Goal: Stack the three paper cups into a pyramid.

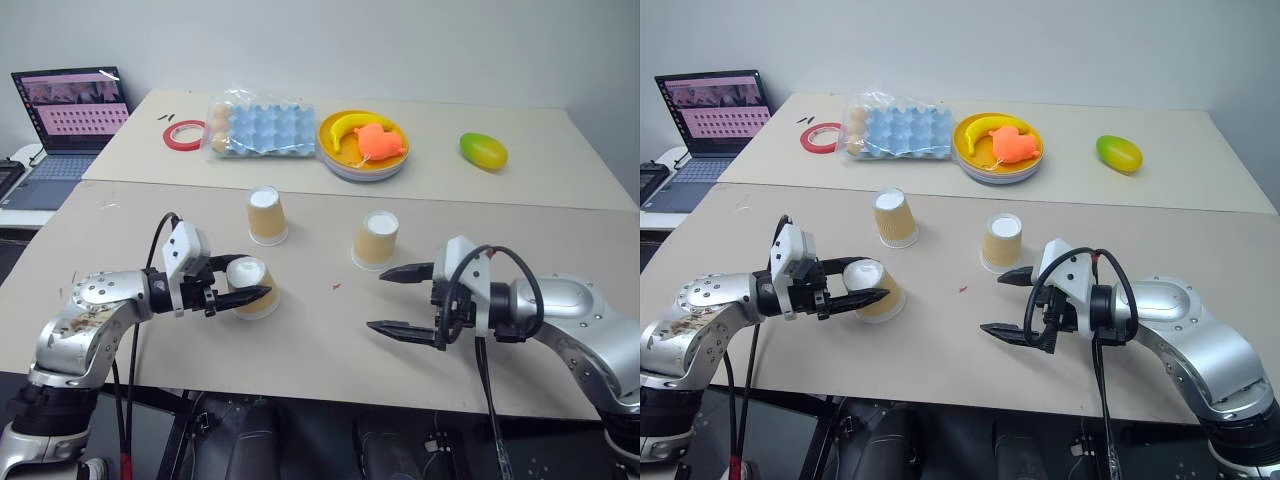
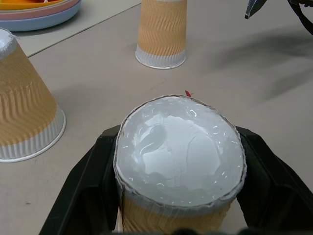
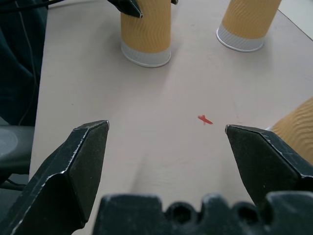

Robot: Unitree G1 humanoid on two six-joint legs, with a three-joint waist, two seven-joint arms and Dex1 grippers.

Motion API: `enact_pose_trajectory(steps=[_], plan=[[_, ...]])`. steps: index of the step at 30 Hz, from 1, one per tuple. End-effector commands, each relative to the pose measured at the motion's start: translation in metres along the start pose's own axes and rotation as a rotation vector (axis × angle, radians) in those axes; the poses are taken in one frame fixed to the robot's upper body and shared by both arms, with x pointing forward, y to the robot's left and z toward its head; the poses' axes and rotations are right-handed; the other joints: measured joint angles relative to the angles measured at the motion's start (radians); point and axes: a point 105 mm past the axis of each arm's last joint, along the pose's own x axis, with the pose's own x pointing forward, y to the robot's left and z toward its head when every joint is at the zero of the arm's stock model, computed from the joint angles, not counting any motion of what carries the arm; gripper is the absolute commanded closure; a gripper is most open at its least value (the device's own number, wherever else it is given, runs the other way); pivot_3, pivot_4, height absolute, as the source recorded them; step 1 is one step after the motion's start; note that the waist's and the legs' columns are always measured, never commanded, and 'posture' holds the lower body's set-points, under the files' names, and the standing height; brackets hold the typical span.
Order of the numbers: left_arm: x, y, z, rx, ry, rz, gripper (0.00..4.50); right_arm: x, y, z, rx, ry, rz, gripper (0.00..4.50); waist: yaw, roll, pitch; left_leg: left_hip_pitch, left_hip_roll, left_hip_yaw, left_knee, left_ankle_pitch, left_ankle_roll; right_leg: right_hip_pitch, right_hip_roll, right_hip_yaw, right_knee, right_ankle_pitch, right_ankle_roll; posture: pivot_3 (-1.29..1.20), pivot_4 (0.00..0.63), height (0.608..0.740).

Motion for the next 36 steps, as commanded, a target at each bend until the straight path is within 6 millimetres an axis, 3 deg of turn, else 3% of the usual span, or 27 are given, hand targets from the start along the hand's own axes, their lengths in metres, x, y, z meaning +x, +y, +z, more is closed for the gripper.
enact_pose_trajectory(steps=[1, 5, 13, 17, 24, 28, 36], plan=[[0.002, 0.002, 0.007, 0.040, -0.007, 0.009, 1.84, -0.003, 0.000, 0.008, -0.047, -0.018, -0.015, 0.00, 0.000, 0.000, 0.000, 0.001, 0.000, 0.000, 0.000, 0.000, 0.000, 0.001, 0.000, 0.000, 0.000, 0.000, 0.000, 0.00, 0.150, 0.645], [0.008, 0.002, 0.015, 0.058, -0.042, 0.003, 1.84, -0.002, -0.002, 0.006, -0.047, -0.012, -0.025, 0.00, 0.001, 0.000, 0.000, 0.004, 0.000, 0.000, 0.000, 0.000, 0.000, 0.004, 0.000, 0.000, 0.000, 0.000, 0.000, 0.00, 0.150, 0.645], [0.038, 0.005, 0.061, 0.082, -0.185, -0.087, 1.84, -0.002, -0.007, 0.005, -0.050, -0.001, -0.066, 0.00, 0.007, -0.001, 0.001, 0.005, -0.001, -0.001, 0.001, 0.000, 0.000, 0.007, 0.000, -0.001, 0.000, 0.000, 0.000, 0.00, 0.150, 0.645], [0.062, 0.001, 0.071, 0.107, -0.218, -0.170, 1.84, -0.006, -0.010, 0.003, -0.046, 0.010, -0.100, 0.00, 0.003, -0.001, 0.001, 0.006, -0.001, -0.001, 0.001, 0.000, 0.000, 0.009, 0.000, -0.001, 0.000, 0.000, 0.000, 0.00, 0.150, 0.645], [0.102, -0.028, 0.055, 0.082, -0.210, -0.354, 1.84, -0.015, -0.010, 0.001, -0.043, 0.029, -0.167, 0.00, 0.003, -0.001, 0.001, 0.007, -0.001, -0.001, 0.001, 0.000, 0.000, 0.011, 0.000, -0.001, 0.000, 0.000, 0.000, 0.00, 0.150, 0.645], [0.108, -0.029, 0.037, 0.087, -0.149, -0.381, 1.84, -0.017, -0.008, 0.003, -0.043, 0.026, -0.185, 0.00, -0.005, -0.001, 0.001, 0.009, -0.001, -0.002, 0.001, 0.000, 0.000, 0.011, 0.000, -0.001, 0.000, 0.000, 0.000, 0.00, 0.150, 0.645], [0.110, -0.025, 0.027, 0.095, -0.127, -0.385, 1.84, -0.020, -0.007, 0.008, -0.040, 0.012, -0.215, 0.00, 0.000, -0.001, 0.001, 0.009, -0.001, -0.002, 0.001, 0.000, 0.000, 0.013, 0.000, -0.001, -0.001, 0.000, 0.001, 0.00, 0.150, 0.645]])
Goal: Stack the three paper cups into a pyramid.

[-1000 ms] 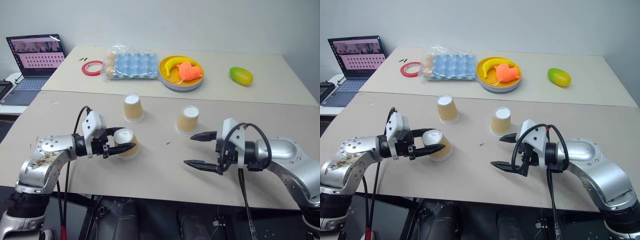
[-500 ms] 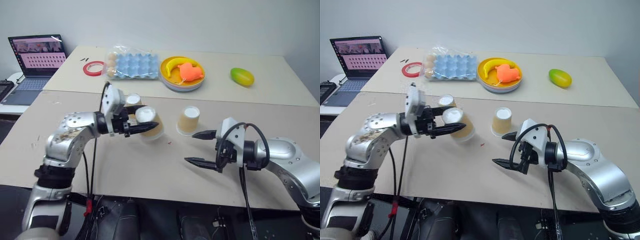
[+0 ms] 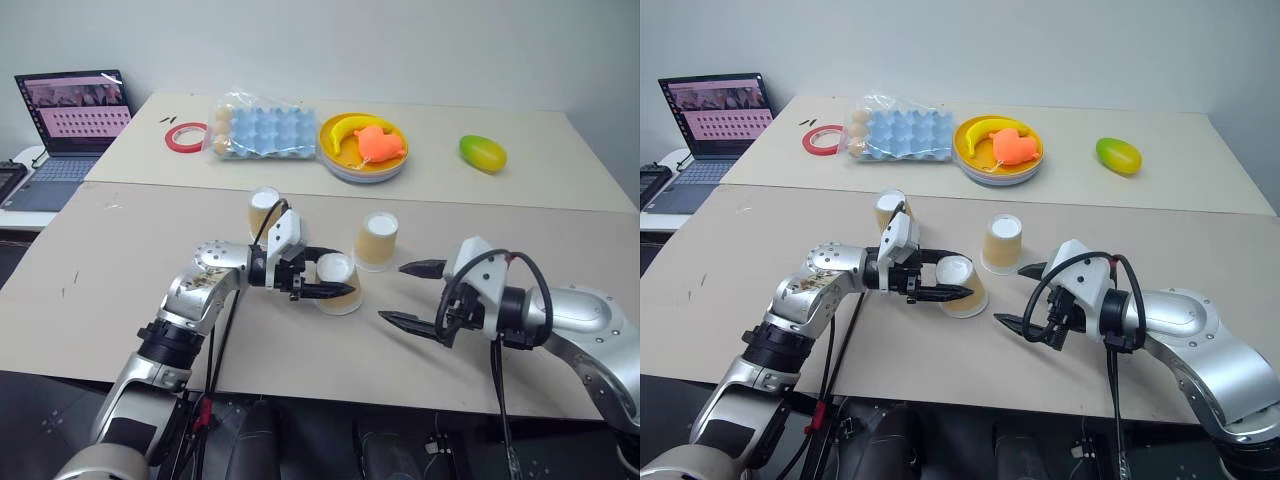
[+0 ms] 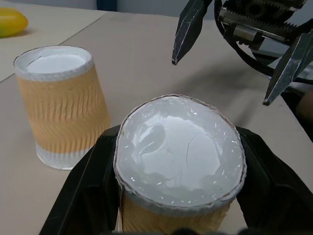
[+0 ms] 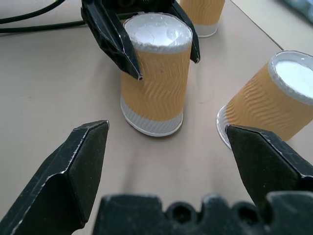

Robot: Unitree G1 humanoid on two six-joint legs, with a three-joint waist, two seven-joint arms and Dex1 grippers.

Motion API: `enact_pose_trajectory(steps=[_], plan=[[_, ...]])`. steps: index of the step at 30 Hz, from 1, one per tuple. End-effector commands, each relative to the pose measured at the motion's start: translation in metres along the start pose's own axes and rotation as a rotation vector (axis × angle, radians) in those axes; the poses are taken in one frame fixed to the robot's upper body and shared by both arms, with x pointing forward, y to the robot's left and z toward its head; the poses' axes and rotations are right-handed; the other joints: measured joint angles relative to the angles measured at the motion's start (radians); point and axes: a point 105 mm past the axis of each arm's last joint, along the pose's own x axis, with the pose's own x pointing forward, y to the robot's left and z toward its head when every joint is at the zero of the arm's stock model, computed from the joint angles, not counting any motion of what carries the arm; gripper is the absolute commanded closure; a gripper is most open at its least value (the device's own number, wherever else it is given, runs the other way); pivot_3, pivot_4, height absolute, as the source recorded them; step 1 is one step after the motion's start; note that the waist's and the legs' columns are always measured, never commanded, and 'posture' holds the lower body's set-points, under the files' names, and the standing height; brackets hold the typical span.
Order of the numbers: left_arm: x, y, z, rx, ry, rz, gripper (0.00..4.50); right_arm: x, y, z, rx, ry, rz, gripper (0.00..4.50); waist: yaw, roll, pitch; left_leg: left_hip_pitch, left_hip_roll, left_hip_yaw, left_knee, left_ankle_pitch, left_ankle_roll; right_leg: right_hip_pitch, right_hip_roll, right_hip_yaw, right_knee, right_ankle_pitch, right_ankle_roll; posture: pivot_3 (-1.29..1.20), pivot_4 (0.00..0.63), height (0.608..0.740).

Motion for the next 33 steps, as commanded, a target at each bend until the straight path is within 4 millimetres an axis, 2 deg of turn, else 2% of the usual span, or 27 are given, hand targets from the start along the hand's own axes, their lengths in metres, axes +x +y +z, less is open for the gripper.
enact_pose_trajectory(steps=[1, 2, 5, 11, 15, 21, 24, 26, 28, 33], plan=[[-0.002, 0.000, 0.001, 0.022, 0.013, -0.010, 1.40, -0.006, -0.003, 0.011, -0.033, -0.028, -0.039, 0.00, 0.000, 0.000, 0.000, 0.000, 0.000, 0.000, 0.000, 0.000, 0.000, 0.000, 0.000, 0.000, 0.000, 0.000, 0.000, 0.00, 0.150, 0.645], [-0.003, -0.001, 0.001, 0.005, 0.011, -0.022, 0.94, -0.006, -0.003, 0.011, -0.034, -0.027, -0.041, 0.00, 0.000, 0.000, 0.000, 0.000, 0.000, 0.000, 0.000, 0.000, 0.000, 0.000, 0.000, 0.000, 0.000, 0.000, 0.000, 0.00, 0.150, 0.645], [-0.005, -0.005, 0.000, 0.003, 0.003, -0.030, 0.06, -0.006, -0.005, 0.010, -0.034, -0.026, -0.052, 0.00, -0.002, 0.000, 0.000, 0.000, 0.000, 0.000, 0.000, 0.000, 0.000, 0.000, 0.000, 0.000, 0.000, 0.000, 0.000, 0.00, 0.150, 0.645], [-0.015, 0.000, 0.021, 0.024, -0.034, -0.005, 0.06, -0.005, -0.006, 0.009, -0.028, -0.027, -0.045, 0.00, -0.001, 0.000, 0.000, 0.000, 0.000, 0.000, 0.000, 0.000, 0.000, 0.000, 0.000, 0.000, 0.000, 0.000, 0.000, 0.00, 0.150, 0.645], [-0.032, -0.001, 0.039, 0.039, -0.032, 0.018, 0.06, -0.004, -0.008, 0.007, -0.018, -0.033, -0.036, 0.00, -0.003, 0.000, 0.001, 0.000, 0.000, 0.000, 0.000, 0.000, 0.000, 0.000, 0.000, 0.000, 0.000, 0.000, 0.000, 0.00, 0.150, 0.645], [-0.056, -0.007, 0.051, 0.043, -0.010, 0.069, 0.06, 0.002, -0.012, 0.004, -0.008, -0.050, -0.017, 0.00, -0.002, 0.000, 0.001, 0.001, 0.000, 0.000, 0.000, 0.000, 0.000, 0.000, 0.000, 0.000, 0.000, 0.000, 0.000, 0.00, 0.150, 0.645], [-0.066, -0.004, 0.056, 0.018, -0.027, 0.148, 0.06, 0.005, -0.014, 0.003, -0.012, -0.051, -0.013, 0.00, -0.001, 0.000, 0.001, 0.000, 0.000, 0.000, 0.000, 0.000, 0.000, 0.000, 0.000, 0.000, 0.000, 0.000, 0.000, 0.00, 0.150, 0.645], [-0.075, 0.006, 0.053, -0.023, -0.044, 0.292, 0.06, 0.005, -0.015, 0.002, -0.013, -0.051, -0.013, 0.00, -0.001, 0.000, 0.002, 0.000, 0.000, 0.000, 0.000, 0.000, 0.000, 0.000, 0.000, 0.000, 0.000, 0.000, 0.000, 0.00, 0.150, 0.645], [-0.087, 0.019, 0.037, -0.056, -0.060, 0.524, 0.06, 0.005, -0.017, -0.001, -0.009, -0.048, -0.019, 0.00, -0.001, 0.000, 0.001, 0.001, 0.000, 0.000, 0.000, 0.000, 0.000, 0.000, 0.000, 0.000, 0.000, 0.000, 0.000, 0.00, 0.150, 0.645], [-0.089, 0.017, 0.006, -0.163, -0.110, 0.806, 0.06, 0.005, -0.019, -0.002, 0.001, -0.051, -0.025, 0.00, 0.000, -0.002, 0.003, 0.001, 0.000, -0.001, 0.000, 0.000, 0.000, 0.001, 0.000, 0.000, 0.000, 0.000, 0.000, 0.00, 0.150, 0.645]])
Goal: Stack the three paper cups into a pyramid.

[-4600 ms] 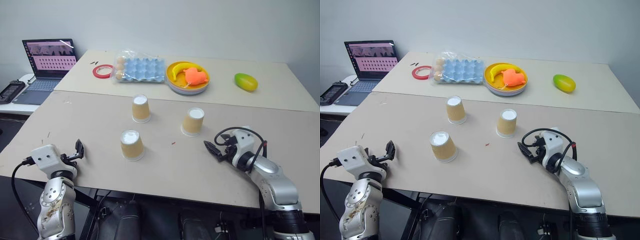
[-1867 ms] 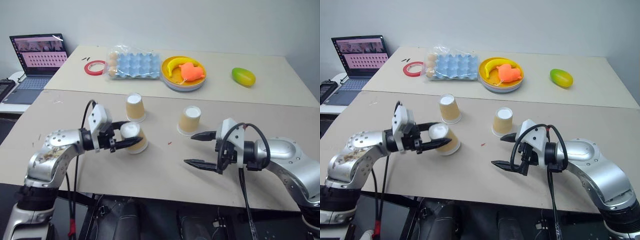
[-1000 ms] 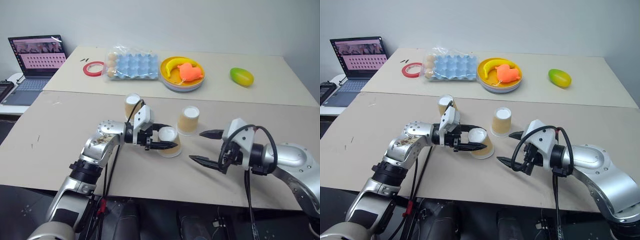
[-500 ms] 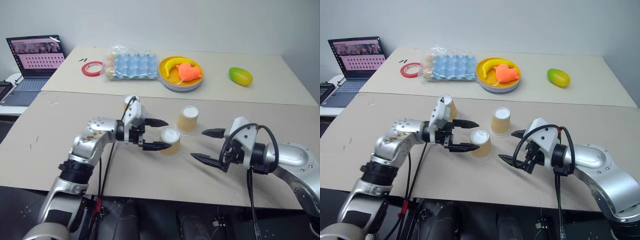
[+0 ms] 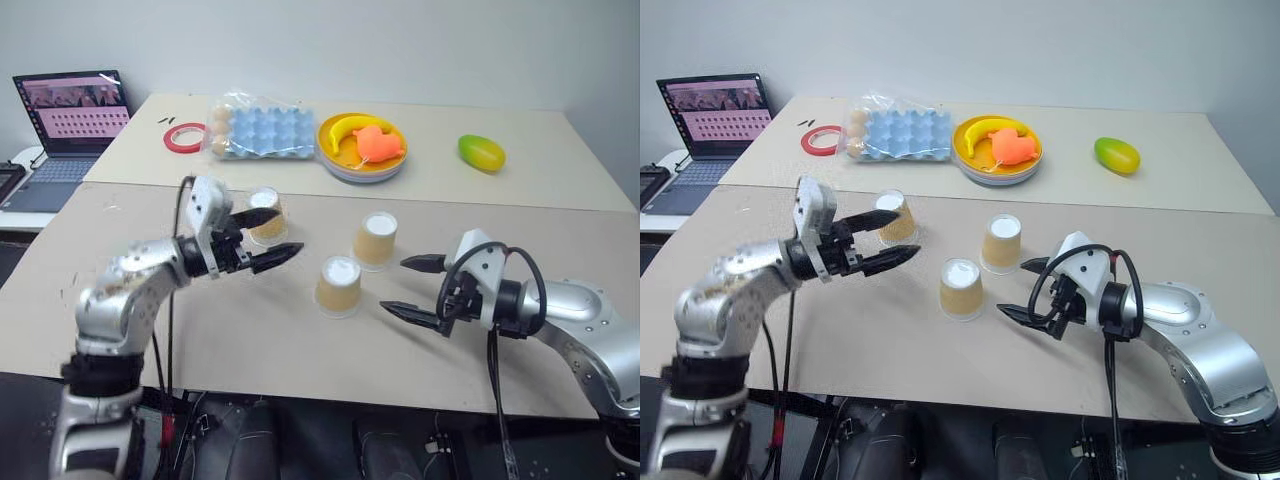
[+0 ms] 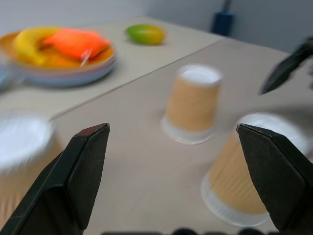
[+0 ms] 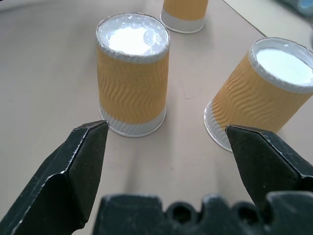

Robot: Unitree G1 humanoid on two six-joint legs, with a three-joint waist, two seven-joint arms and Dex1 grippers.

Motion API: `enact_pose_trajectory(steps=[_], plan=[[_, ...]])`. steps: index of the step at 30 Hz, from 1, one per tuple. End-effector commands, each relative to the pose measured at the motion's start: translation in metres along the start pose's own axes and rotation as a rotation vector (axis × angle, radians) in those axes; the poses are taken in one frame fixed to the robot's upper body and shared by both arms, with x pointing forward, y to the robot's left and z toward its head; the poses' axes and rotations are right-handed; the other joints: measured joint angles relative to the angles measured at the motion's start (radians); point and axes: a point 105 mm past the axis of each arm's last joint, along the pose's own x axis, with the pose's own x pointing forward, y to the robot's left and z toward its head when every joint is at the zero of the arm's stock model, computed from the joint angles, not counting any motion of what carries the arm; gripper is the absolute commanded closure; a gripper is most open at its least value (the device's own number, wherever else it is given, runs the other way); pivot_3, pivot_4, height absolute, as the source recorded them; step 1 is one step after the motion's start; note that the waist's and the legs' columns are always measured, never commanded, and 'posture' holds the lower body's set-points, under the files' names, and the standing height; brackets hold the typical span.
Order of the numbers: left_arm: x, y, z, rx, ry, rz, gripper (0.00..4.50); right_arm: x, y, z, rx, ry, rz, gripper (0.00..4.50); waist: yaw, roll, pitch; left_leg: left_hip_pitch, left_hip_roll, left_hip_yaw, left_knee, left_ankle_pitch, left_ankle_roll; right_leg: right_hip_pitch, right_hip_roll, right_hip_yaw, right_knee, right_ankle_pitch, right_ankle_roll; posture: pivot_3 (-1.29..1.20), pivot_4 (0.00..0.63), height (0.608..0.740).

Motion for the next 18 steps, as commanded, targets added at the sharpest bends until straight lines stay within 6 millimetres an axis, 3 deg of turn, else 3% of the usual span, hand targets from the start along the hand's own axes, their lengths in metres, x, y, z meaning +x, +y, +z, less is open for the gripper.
enact_pose_trajectory(steps=[1, 9, 18], plan=[[-0.002, 0.005, 0.004, 0.010, -0.060, 0.176, 0.06, -0.001, 0.000, 0.011, -0.043, -0.043, -0.007, 0.00, 0.004, -0.001, 0.000, 0.000, 0.000, 0.000, 0.000, 0.000, 0.000, 0.000, 0.000, 0.000, 0.000, 0.000, 0.000, 0.00, 0.150, 0.645], [0.016, 0.043, -0.014, -0.005, -0.060, 0.343, 0.06, 0.000, 0.001, 0.014, -0.040, -0.046, 0.001, 0.00, 0.018, -0.001, 0.000, 0.000, -0.001, -0.001, 0.001, 0.000, 0.000, 0.000, 0.000, -0.001, 0.000, 0.000, 0.000, 0.00, 0.150, 0.645], [0.056, 0.060, -0.019, 0.083, -0.006, 0.274, 0.06, -0.002, 0.003, 0.013, -0.037, -0.052, -0.018, 0.00, 0.028, -0.001, 0.001, -0.001, -0.001, -0.001, 0.001, 0.000, 0.000, 0.000, 0.000, -0.001, 0.000, 0.000, 0.001, 0.00, 0.150, 0.645]])
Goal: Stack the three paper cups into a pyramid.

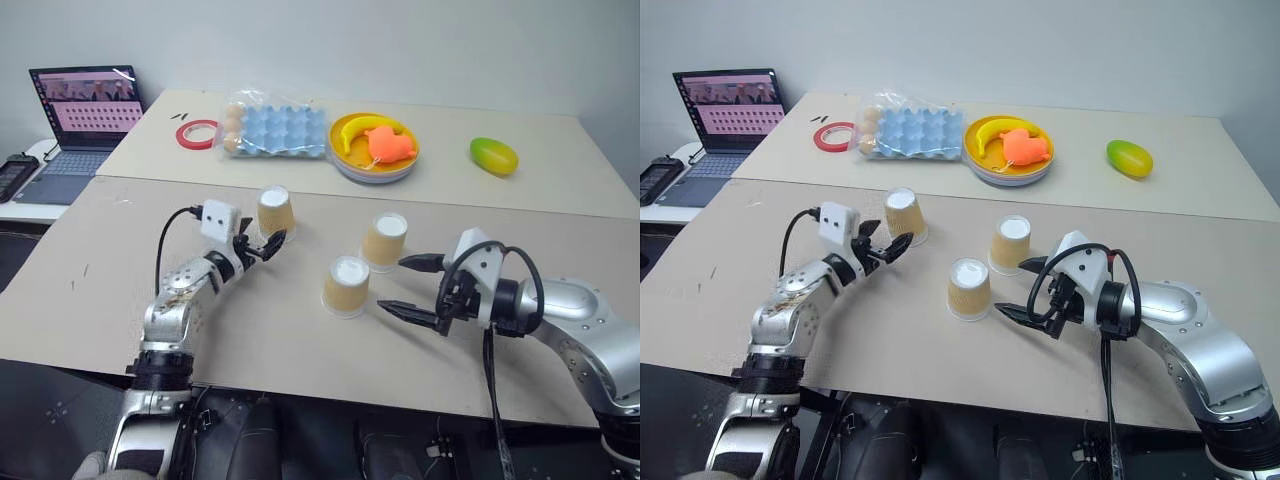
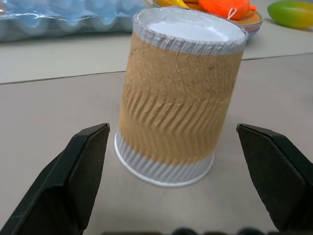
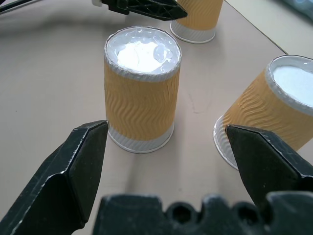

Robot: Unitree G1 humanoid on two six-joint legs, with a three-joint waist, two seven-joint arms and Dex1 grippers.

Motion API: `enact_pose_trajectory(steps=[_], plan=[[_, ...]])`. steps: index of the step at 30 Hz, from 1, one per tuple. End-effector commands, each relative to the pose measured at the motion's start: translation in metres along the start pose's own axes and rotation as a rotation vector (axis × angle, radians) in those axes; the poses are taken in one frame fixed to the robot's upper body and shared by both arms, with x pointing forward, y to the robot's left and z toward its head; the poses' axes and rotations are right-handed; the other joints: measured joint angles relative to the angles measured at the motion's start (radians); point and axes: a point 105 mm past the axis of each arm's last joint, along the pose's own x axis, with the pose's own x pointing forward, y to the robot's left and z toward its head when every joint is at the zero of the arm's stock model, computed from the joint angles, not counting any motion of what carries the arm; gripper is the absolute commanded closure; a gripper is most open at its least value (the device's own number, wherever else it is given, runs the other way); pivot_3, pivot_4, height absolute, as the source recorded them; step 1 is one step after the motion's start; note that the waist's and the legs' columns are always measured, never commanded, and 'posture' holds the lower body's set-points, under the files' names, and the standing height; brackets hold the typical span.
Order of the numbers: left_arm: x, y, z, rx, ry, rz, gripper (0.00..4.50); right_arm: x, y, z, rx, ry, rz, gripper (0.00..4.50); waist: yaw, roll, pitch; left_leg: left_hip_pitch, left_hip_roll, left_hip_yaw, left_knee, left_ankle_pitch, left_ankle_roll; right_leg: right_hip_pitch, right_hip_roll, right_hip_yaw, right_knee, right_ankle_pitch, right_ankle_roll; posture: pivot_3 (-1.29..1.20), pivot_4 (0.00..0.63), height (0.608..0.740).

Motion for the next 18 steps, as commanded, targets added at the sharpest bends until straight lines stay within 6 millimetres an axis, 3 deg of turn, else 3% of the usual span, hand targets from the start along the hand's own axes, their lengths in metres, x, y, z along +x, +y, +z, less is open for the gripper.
enact_pose_trajectory(steps=[1, 13, 18], plan=[[0.014, -0.003, 0.013, 0.061, -0.043, -0.042, 0.06, -0.004, 0.001, 0.010, -0.037, -0.032, -0.025, 0.00, -0.001, 0.000, 0.000, 0.000, 0.000, 0.000, 0.000, 0.000, 0.000, 0.000, 0.000, 0.000, 0.000, 0.000, 0.000, 0.00, 0.150, 0.645], [0.041, -0.008, 0.049, 0.103, -0.135, -0.089, 0.06, -0.005, 0.002, 0.009, -0.034, -0.030, -0.042, 0.00, -0.005, -0.001, 0.001, 0.000, 0.000, 0.000, -0.001, 0.000, 0.000, 0.000, 0.000, 0.000, 0.000, 0.000, 0.000, 0.00, 0.150, 0.645], [0.042, -0.009, 0.048, 0.105, -0.123, -0.104, 0.06, -0.005, 0.003, 0.009, -0.035, -0.032, -0.044, 0.00, -0.005, -0.001, 0.001, 0.000, 0.000, 0.000, -0.001, 0.000, 0.000, 0.000, 0.000, 0.000, 0.000, 0.000, 0.000, 0.00, 0.150, 0.645]])
